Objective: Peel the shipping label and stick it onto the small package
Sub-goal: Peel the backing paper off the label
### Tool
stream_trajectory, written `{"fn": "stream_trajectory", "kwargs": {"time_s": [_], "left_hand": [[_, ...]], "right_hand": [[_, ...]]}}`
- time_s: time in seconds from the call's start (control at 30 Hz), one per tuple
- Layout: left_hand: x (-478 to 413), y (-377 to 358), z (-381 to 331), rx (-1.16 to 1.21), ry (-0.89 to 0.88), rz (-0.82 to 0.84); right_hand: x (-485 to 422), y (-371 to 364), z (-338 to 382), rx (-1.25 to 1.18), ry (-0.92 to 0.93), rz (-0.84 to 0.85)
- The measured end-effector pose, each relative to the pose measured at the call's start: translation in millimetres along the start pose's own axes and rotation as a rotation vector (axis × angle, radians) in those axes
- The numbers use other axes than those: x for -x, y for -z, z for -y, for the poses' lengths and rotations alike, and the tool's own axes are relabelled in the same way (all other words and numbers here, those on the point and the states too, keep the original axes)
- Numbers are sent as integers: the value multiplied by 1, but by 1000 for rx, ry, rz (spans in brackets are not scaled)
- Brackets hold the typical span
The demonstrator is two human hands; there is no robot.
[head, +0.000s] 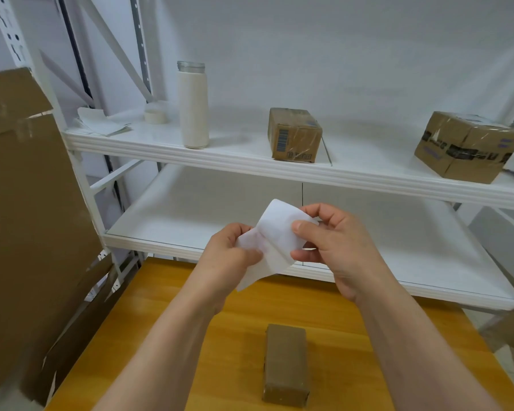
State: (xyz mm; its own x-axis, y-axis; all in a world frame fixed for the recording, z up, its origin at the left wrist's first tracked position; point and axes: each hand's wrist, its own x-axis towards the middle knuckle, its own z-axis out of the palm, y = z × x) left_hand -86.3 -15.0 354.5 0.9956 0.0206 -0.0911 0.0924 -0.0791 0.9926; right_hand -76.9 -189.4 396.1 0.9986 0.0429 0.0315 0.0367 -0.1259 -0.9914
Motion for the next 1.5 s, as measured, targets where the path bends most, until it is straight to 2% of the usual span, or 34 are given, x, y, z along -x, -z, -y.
{"fn": "stream_trajectory", "kwargs": {"time_s": [0.13,0.3,0.43,0.6,0.77,1.0,1.13,1.5], "left_hand": [[0,-1,-7,52,-3,51],[-1,2,-2,-4,-8,-31],[-2,0,1,-60,0,-31],[-1,-2,-4,23,-49,13],[0,-6,-4,27,-93,-53],[-5,-8,1,-65,-46,-27],[-3,-14,-3,-15,-21,29],[-3,-18,6,-37,7,-6]], "right_hand": [[-2,-1,0,33,28,41],[-4,4,2,57,48,12],[-6,6,3,54,47,-7],[-6,9,1,62,52,4],[-7,14,1,44,50,-1],[-6,23,5,43,71,-60],[-4,21,3,74,61,-37],[-3,27,2,45,47,-48]]}}
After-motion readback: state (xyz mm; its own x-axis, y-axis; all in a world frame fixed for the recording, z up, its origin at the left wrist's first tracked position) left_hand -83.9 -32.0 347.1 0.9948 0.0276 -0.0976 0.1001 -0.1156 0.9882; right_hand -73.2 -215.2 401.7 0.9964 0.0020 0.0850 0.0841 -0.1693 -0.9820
